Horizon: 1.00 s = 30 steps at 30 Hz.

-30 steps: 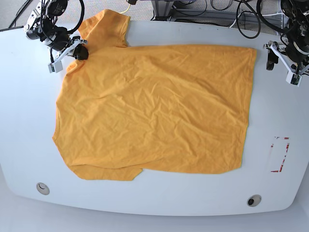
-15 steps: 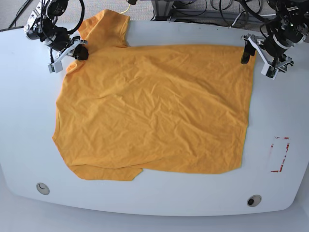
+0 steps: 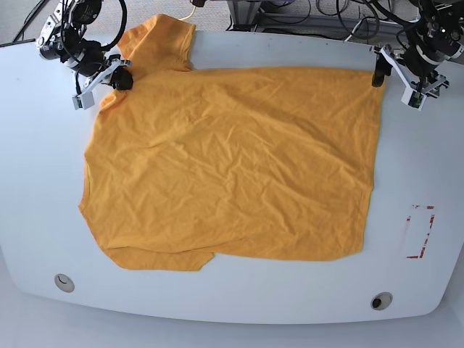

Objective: Layout the t-shirt on the table in an organized manner, then fold the t-shirt properly
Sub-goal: 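Move the left gripper to the shirt's side corner and grasp it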

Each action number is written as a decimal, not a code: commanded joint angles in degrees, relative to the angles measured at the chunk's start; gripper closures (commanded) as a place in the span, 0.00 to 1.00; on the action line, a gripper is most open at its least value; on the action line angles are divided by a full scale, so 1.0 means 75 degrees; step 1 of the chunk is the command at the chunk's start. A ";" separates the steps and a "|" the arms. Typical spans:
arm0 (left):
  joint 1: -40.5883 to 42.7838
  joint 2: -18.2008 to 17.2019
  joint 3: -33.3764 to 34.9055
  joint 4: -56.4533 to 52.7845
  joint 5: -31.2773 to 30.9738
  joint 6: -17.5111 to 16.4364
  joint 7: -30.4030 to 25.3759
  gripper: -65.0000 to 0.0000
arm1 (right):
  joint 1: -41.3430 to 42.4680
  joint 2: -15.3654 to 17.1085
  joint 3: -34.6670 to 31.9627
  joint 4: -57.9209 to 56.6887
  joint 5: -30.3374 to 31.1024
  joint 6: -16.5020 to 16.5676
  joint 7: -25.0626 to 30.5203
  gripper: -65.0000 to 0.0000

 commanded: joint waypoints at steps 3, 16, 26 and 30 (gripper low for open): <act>-0.0014 -0.0089 0.0000 0.0022 -0.0076 -0.0008 -0.0153 0.33 | -0.0041 0.0057 0.0034 0.0032 -0.0144 -0.0013 -0.0104 1.00; -0.0202 -0.0089 0.0305 -0.0810 -0.0076 -0.0008 -0.0306 0.33 | -0.0053 0.0068 0.0046 0.0044 -0.0132 -0.0013 -0.0104 1.00; -0.0237 -0.0312 0.0669 -0.0998 -0.0076 -0.0008 -0.0435 0.33 | -0.0065 0.0080 0.0057 0.0044 -0.0108 -0.0013 -0.0104 1.00; -0.0249 -0.0312 0.0680 -0.1021 0.0077 -0.0008 -0.0435 0.33 | -0.0065 0.0080 0.0069 0.0044 -0.0108 -0.0013 -0.0104 1.00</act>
